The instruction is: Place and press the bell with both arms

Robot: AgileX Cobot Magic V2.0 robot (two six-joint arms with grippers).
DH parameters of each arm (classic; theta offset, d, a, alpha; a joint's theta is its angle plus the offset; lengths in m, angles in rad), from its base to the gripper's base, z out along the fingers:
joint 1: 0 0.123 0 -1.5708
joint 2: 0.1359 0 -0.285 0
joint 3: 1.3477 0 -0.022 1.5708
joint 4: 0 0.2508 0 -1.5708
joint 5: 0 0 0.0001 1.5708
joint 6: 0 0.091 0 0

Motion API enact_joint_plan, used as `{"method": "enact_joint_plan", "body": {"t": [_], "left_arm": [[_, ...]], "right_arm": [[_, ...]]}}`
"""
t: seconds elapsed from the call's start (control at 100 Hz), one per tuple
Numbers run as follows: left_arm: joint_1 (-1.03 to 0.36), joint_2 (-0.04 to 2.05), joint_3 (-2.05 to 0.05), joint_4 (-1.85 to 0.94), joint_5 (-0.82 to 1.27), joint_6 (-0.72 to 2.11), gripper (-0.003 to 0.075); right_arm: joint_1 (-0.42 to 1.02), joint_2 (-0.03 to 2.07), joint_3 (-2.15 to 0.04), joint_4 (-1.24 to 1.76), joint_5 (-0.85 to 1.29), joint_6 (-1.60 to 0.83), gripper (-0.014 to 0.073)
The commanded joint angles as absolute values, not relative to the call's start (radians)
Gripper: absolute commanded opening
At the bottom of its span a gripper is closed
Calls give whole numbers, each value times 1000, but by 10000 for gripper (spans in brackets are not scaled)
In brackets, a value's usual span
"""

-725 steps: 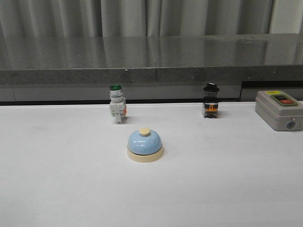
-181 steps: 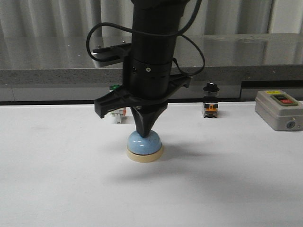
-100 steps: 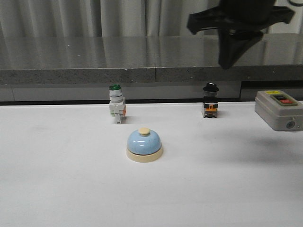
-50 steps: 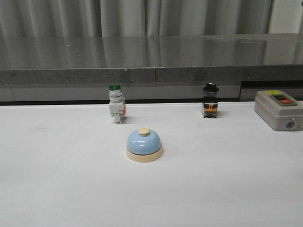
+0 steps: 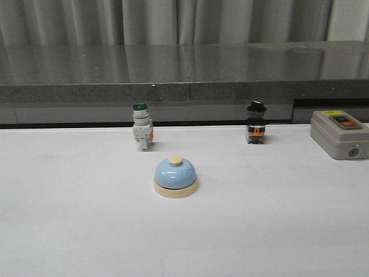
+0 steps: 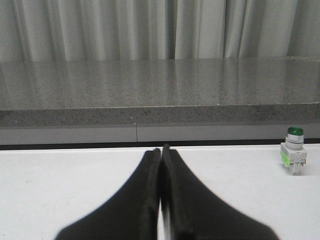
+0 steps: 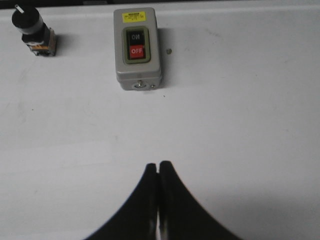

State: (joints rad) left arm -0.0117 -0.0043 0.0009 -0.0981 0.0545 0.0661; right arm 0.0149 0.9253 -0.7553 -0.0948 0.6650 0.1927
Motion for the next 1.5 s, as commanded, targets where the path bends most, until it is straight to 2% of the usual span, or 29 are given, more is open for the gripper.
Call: {"method": "enact_joint_plan", "body": {"t": [0.0,0.17,0.46,0.82,1.13,1.33,1.49], "left_arm": [[-9,-41,23,-97,-19,62,-19],[-9,-41,23,-97,-19,62,-19],[-9,-41,23,-97,-19,62,-19],[-9,-41,23,-97,-19,62,-19],[-9,-41,23,-97,-19,62,-19],[-9,-39,23,-97,-19,62,-19],[-9,-39,23,-97,-19,62,-19]], "right_arm": [[9,849,-735,-110,547,193,-68],[9,741,-663,-110,441,193,-68],[9,542,-634,-110,524,193,-68],[9,269,-446,-110,352,193,-68],[9,-27,-316,-110,303,193,-68],[10,-25,-264,-110,218,193,-68],[10,-25,-172,-110,52,193,-68]]}}
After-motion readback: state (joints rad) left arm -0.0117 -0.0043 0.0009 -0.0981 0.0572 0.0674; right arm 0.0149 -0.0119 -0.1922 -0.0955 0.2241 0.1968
